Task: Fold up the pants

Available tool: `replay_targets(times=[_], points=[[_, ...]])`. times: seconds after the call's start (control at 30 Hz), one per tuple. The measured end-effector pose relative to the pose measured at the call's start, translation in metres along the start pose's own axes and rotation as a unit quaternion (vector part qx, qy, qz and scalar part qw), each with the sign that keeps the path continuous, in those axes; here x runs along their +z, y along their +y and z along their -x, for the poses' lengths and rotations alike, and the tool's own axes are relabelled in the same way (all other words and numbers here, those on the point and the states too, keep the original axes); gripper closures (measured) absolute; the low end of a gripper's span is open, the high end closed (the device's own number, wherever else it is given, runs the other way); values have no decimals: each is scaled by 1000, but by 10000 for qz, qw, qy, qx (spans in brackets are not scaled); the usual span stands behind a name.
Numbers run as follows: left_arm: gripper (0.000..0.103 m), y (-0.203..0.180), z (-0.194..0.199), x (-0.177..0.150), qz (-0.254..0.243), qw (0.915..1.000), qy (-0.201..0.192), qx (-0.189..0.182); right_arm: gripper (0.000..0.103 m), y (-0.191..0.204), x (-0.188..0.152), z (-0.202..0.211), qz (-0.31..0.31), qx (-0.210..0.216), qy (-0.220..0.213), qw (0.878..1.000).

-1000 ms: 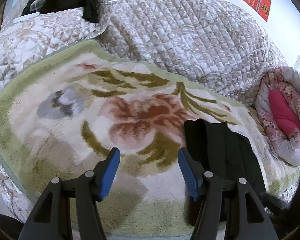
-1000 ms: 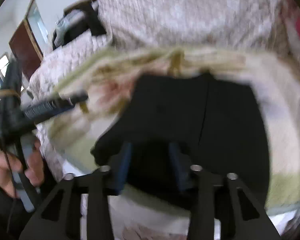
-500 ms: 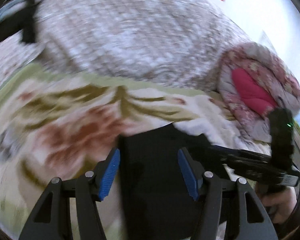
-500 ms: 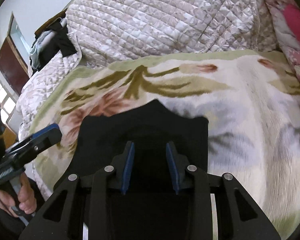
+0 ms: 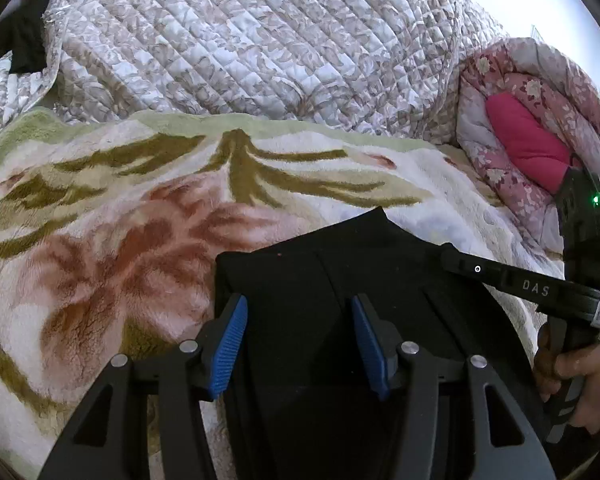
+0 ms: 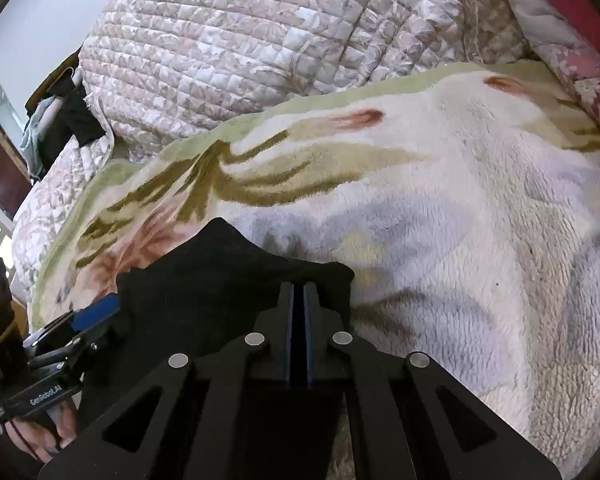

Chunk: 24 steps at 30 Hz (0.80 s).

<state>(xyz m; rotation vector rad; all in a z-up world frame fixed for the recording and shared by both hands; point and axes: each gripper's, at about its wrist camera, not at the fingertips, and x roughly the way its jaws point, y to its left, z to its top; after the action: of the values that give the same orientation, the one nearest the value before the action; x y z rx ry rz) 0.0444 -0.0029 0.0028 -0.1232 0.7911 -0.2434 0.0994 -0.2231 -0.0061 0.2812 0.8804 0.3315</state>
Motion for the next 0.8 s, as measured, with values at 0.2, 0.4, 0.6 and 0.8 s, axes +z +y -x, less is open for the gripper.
replay_targets(times=[0.2, 0.4, 0.6, 0.8], points=[[45, -2, 7, 3, -14, 10000, -50, 69, 97, 9, -3, 11, 101, -93, -47, 9999], [46, -9, 34, -3, -41, 9997, -152, 178, 93, 36, -28, 50, 570, -153, -348, 9976], [46, -14, 61, -21, -125, 9992, -258, 268, 83, 60, -62, 77, 898, -182, -521, 9944], [47, -14, 71, -39, -165, 9989, -196, 390, 83, 81, -87, 82, 1244, -247, -487, 9907]])
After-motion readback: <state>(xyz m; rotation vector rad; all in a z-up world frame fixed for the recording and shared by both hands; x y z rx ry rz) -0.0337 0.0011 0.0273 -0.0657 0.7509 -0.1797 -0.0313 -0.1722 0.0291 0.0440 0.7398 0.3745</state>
